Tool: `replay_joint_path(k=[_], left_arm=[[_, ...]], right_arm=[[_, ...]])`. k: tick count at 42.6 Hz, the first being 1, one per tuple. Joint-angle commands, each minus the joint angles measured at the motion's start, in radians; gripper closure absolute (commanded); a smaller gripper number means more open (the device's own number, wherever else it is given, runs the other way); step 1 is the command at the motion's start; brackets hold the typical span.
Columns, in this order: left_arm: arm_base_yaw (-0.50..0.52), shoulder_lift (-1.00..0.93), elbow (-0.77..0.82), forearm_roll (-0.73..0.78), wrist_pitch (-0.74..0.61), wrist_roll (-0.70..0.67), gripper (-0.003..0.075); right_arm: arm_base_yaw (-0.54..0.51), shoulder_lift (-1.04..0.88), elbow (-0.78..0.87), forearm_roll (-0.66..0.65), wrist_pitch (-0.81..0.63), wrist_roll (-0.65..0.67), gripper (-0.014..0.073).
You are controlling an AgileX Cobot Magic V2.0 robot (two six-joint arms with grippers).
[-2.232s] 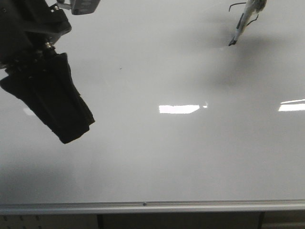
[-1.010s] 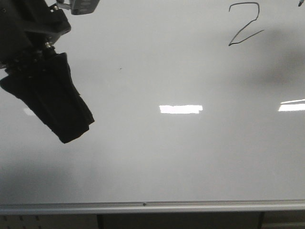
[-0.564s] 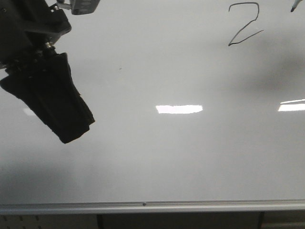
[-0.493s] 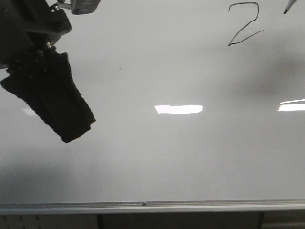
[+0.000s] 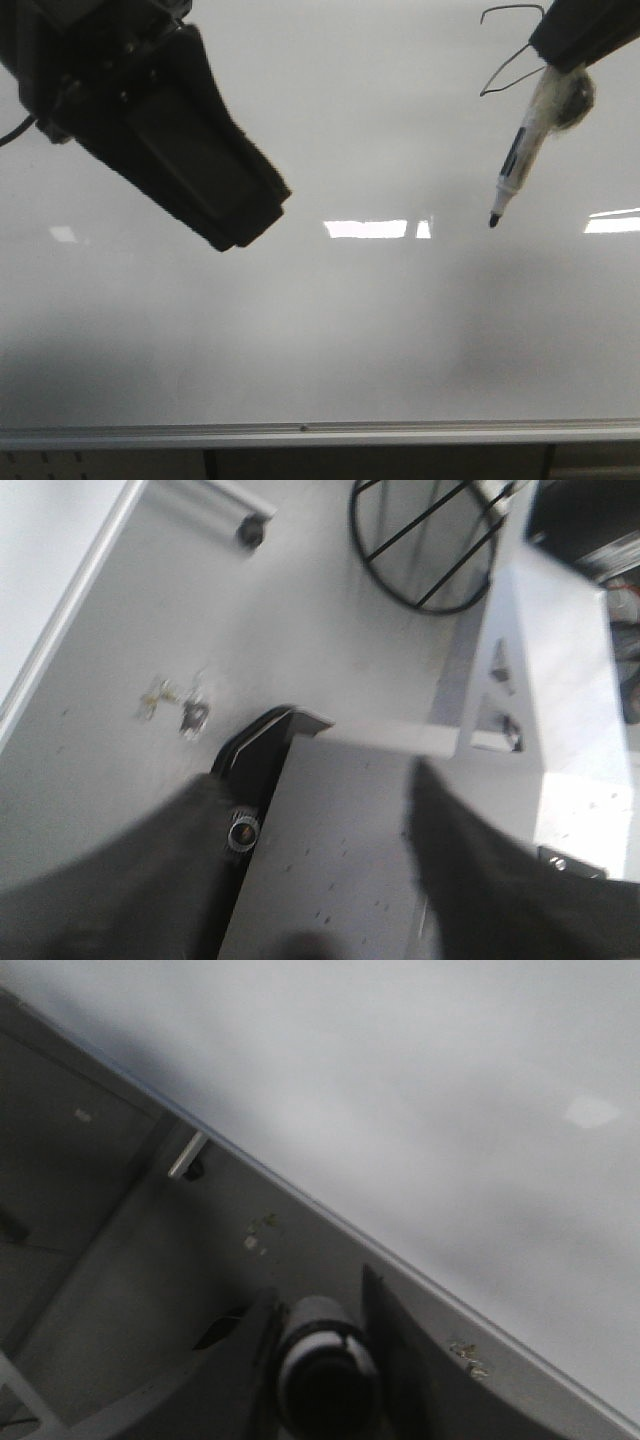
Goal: Write number 2 on whiteboard
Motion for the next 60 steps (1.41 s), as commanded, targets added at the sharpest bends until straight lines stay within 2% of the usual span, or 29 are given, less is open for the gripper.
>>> replay_joint_path(k=[1,3,7,13,20,26,43,45,48,57,60], left_arm=[[-0.008,-0.036,-0.033,-0.149,0.031,0.08,0.0035],[-0.008,-0.036,-0.033,-0.187,0.04,0.118,0.0018],[-0.008,-0.036,-0.033,-0.237,0.044,0.16,0.0036],[-0.008,-0.036,-0.033,-0.258,0.042,0.183,0.008],[-0.008,-0.036,-0.033,-0.274,0.068,0.183,0.0152],[-0.008,-0.036,-0.033,-0.281,0.105,0.183,0.0274],[-0.008,-0.036,-0.033,-0.256,0.14,0.183,0.072],[-0.008,-0.036,-0.033,-0.25,0.14,0.183,0.0738],[-0.008,-0.036,-0.033,-0.242,0.138,0.183,0.074],[-0.008,-0.036,-0.033,-0.206,0.118,0.183,0.074],[-0.008,-0.036,-0.033,-0.172,0.089,0.168,0.074]], right_arm=[[0.038,-0.034,0.003,0.131,0.023,-0.06,0.0701],[0.062,-0.033,0.009,0.169,0.043,-0.081,0.0701],[0.115,-0.033,0.012,0.236,0.082,-0.103,0.0701],[0.195,-0.033,0.012,0.292,0.102,-0.116,0.0701],[0.261,-0.033,0.012,0.335,0.063,-0.118,0.0701],[0.277,-0.033,0.012,0.378,0.035,-0.126,0.0701],[0.277,-0.033,0.012,0.401,0.028,-0.145,0.0701],[0.277,-0.033,0.012,0.401,0.028,-0.145,0.0692],[0.277,-0.033,0.012,0.401,0.028,-0.145,0.064],[0.277,-0.034,0.008,0.431,0.013,-0.145,0.023],[0.275,-0.044,0.008,0.424,-0.023,-0.145,0.0181]])
